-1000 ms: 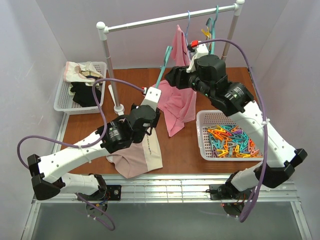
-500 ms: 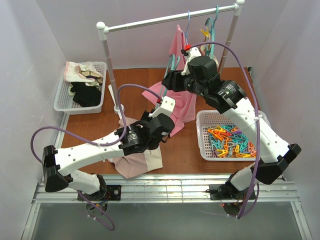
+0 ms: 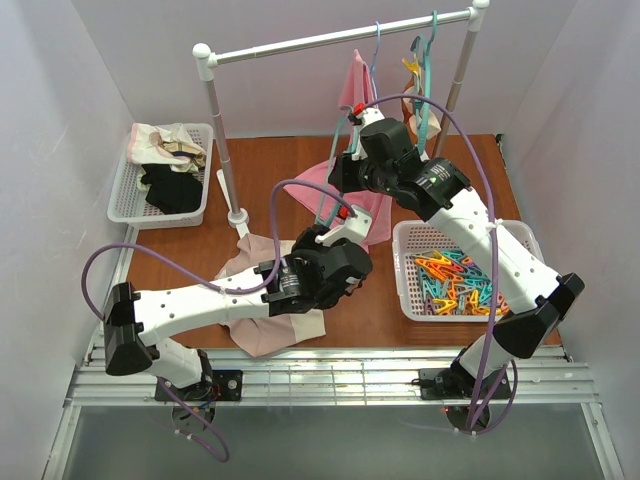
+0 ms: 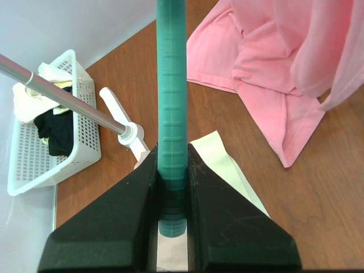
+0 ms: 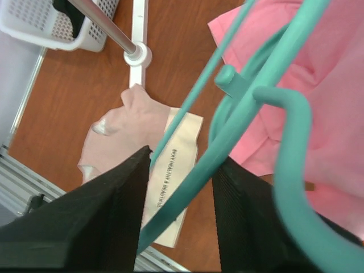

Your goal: Clip the underwear to the hanger

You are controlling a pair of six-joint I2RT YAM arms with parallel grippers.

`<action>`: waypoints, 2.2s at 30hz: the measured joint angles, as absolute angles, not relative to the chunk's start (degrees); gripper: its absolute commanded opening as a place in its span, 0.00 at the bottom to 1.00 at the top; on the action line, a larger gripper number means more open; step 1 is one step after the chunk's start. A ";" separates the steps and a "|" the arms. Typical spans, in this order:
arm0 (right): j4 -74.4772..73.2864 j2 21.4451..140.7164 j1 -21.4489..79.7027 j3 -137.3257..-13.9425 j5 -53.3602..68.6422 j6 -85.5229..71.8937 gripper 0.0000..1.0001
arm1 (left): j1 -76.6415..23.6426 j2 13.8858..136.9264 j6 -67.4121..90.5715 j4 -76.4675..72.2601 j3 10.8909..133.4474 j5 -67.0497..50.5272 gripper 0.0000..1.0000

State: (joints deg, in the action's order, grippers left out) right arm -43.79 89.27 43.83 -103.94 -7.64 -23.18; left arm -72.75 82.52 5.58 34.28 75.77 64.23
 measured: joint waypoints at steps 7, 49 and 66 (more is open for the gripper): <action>-41.95 89.08 43.99 -102.56 -7.44 -27.27 0.09 | -73.43 82.91 5.82 34.26 75.83 64.64 0.17; -37.21 81.17 46.98 -64.71 -5.54 -27.18 0.01 | -56.47 62.46 40.01 34.44 60.29 34.30 0.69; -27.90 84.79 57.93 -58.70 -5.85 -43.46 0.01 | -47.90 72.82 35.14 27.90 52.47 19.88 0.43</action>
State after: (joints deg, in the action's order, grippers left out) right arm -27.90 84.79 57.93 -58.70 -5.85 -43.46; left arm -47.90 72.82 35.14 27.90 52.47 19.88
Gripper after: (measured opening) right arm 0.027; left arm 0.479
